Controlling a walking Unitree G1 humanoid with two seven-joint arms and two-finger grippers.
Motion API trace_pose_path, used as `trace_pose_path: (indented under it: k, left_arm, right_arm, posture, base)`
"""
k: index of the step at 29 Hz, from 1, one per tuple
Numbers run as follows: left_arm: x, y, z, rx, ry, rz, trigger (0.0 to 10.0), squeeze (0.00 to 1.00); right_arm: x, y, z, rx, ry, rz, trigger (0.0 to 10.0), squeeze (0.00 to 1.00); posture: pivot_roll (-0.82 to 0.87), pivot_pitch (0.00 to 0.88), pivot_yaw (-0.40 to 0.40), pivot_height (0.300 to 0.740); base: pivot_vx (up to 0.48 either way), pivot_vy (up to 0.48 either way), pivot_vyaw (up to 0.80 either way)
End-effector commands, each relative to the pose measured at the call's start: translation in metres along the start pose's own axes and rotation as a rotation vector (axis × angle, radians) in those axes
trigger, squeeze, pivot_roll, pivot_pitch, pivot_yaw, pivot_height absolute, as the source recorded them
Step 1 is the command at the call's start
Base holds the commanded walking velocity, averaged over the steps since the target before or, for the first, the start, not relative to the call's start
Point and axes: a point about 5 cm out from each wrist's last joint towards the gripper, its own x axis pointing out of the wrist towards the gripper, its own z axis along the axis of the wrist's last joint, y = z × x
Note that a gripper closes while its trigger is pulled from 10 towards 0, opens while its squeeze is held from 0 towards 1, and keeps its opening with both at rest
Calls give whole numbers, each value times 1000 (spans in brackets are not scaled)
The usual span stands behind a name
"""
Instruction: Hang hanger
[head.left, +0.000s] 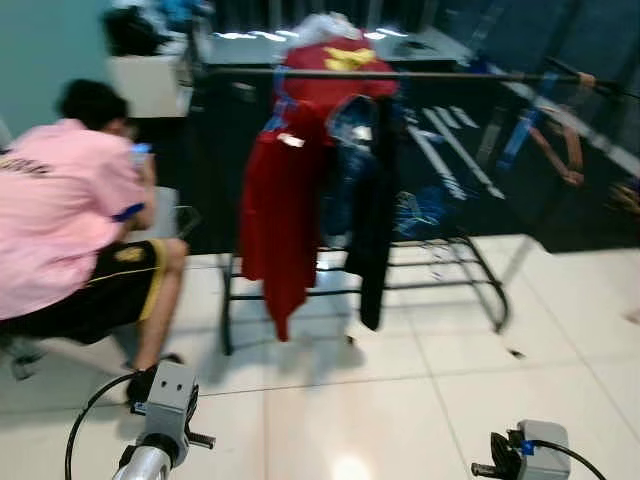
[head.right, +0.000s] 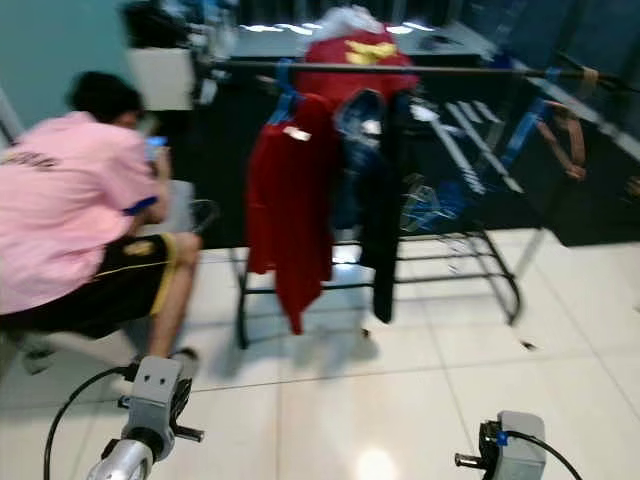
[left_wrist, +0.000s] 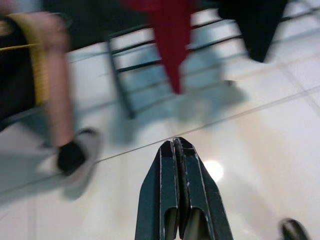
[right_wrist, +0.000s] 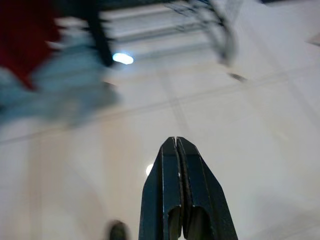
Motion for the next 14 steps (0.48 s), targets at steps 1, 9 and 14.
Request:
trace_pose_path:
  k: [1,9,14]
  left_arm:
    - [-2,1,-5,-14,23,-7,10000,0]
    - [-3,2,-2,-108,-24,-21,10000,1000]
    - [-4,2,-2,-111,-26,-22,10000,1000]
  right_arm:
    - [1,-2,-2,-29,24,-25,10000,0]
    - [5,-3,-2,30,33,-33,10000,1000]
    - [7,-4,-2,23,37,-24,10000,1000]
  posture:
    - [-13,122,-44,740]
    - [-17,126,-44,740]
    - [-21,126,-47,740]
  base:
    - [0,0,0]
    - [0,0,0]
    - [0,0,0]
